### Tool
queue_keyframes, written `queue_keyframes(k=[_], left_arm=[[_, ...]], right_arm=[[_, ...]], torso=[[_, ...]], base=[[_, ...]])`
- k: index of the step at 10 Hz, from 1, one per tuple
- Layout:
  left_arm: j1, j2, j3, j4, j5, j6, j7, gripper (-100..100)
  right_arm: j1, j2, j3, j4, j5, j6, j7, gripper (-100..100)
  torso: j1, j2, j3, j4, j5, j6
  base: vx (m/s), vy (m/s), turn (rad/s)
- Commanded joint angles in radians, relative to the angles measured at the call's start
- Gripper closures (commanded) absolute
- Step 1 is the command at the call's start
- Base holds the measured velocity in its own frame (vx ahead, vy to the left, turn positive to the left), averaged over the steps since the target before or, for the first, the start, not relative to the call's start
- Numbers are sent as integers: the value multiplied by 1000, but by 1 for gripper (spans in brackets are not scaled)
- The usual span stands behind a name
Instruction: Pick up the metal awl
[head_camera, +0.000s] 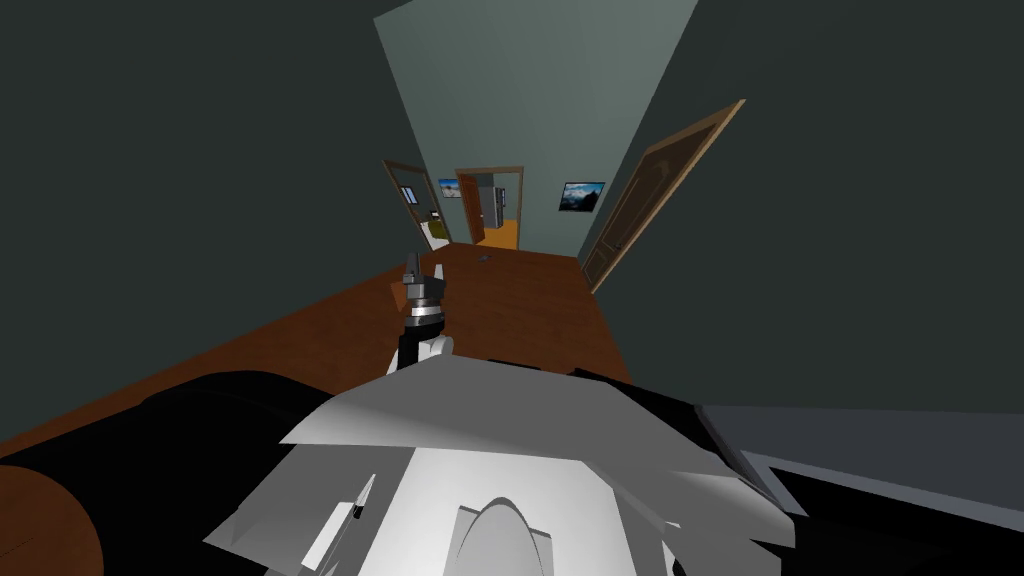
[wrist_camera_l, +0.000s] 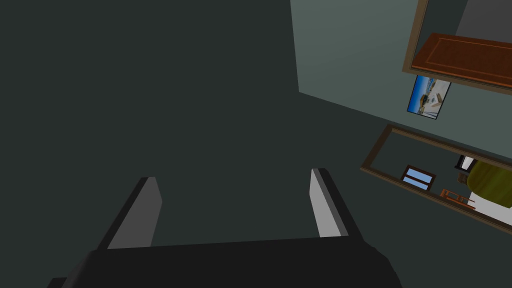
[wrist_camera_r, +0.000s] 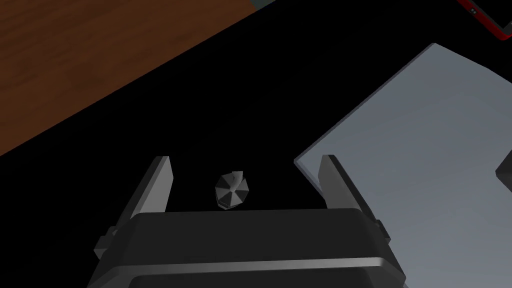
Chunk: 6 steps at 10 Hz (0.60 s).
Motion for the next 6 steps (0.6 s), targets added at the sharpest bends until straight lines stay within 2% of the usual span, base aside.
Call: queue_keyframes(k=[1, 4, 5, 6], left_arm=[[0, 0, 0, 0, 0, 0, 0, 0], [0, 0, 0, 0, 0, 0, 0, 0], [0, 0, 0, 0, 0, 0, 0, 0], [0, 0, 0, 0, 0, 0, 0, 0]], right_arm=[[50, -15, 35, 15, 49, -50, -50, -100], [51, -15, 35, 15, 49, -57, -127, -100], [93, -33, 76, 45, 97, -111, -160, -100], [93, -33, 76, 45, 97, -121, -167, -100]], torso=[[0, 0, 0, 0, 0, 0], [0, 0, 0, 0, 0, 0], [0, 2, 1, 0, 0, 0], [0, 0, 0, 0, 0, 0]], base=[[68, 2, 98], [43, -1, 29], [65, -3, 141], [82, -1, 70]])
